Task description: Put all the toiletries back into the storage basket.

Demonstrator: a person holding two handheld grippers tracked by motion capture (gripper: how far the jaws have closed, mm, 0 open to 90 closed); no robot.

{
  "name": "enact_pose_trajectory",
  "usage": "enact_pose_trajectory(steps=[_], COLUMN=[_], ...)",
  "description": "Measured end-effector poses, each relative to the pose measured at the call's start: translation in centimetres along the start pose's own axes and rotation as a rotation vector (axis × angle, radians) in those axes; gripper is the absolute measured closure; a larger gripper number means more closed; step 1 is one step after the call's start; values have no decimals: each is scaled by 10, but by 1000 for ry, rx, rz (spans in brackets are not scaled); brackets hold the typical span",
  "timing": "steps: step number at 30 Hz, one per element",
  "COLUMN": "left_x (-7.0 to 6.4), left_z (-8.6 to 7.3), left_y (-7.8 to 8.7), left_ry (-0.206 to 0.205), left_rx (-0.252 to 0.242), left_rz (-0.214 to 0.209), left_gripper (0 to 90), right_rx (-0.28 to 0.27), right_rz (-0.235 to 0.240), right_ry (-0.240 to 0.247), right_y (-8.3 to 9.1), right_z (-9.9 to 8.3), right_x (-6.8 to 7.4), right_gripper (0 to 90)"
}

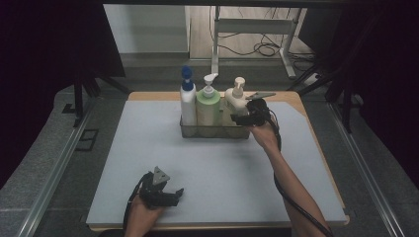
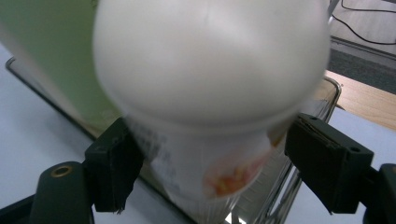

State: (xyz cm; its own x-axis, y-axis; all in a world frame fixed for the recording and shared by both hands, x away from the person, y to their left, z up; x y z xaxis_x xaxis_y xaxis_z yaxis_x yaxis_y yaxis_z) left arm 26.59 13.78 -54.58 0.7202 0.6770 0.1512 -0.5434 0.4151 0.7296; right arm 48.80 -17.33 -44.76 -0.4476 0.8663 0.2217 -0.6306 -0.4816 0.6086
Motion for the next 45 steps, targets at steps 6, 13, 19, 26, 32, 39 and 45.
enact_pose_trajectory(steps=[6, 13, 19, 26, 32, 39, 45], left_x=[0, 0, 0, 0, 0, 0, 0], left_z=[0, 0, 0, 0, 0, 0, 0], left_y=[0, 0, 0, 0, 0, 0, 0], left_ry=[0, 0, 2, 2, 2, 0, 0], left_rx=[-1, 0, -1, -1, -1, 1, 1], left_rz=[0, 0, 0, 1, 0, 1, 0], left_gripper=[115, 115, 115, 115, 115, 115, 115], right_rx=[6, 39, 62, 68, 78, 73, 88], right_rz=[18, 29, 16, 12, -4, -24, -47], right_ry=[7, 29, 35, -19, -30, -30, -34], right_y=[13, 24, 31, 34, 29, 20, 12], right_z=[-4, -11, -15, -18, -19, -16, -13], right_x=[-2, -3, -8, -20, -26, -27, -28], right_gripper=[215, 242, 320, 536, 755, 898, 899])
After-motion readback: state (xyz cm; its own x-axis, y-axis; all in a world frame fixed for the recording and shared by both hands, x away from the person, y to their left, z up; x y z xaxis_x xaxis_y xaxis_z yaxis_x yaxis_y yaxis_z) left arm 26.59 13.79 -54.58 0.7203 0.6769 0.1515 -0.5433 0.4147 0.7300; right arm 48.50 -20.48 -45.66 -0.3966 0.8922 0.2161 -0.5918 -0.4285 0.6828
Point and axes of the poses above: each handheld gripper's, and its own axes: y roughly backward along the jaws, z roughly out of its top, x roughly to its left, the point moved 3 cm from there along -y, roughly forward along the jaws, and after that the axes turned 15 degrees about -y, right-handed, at the moved point
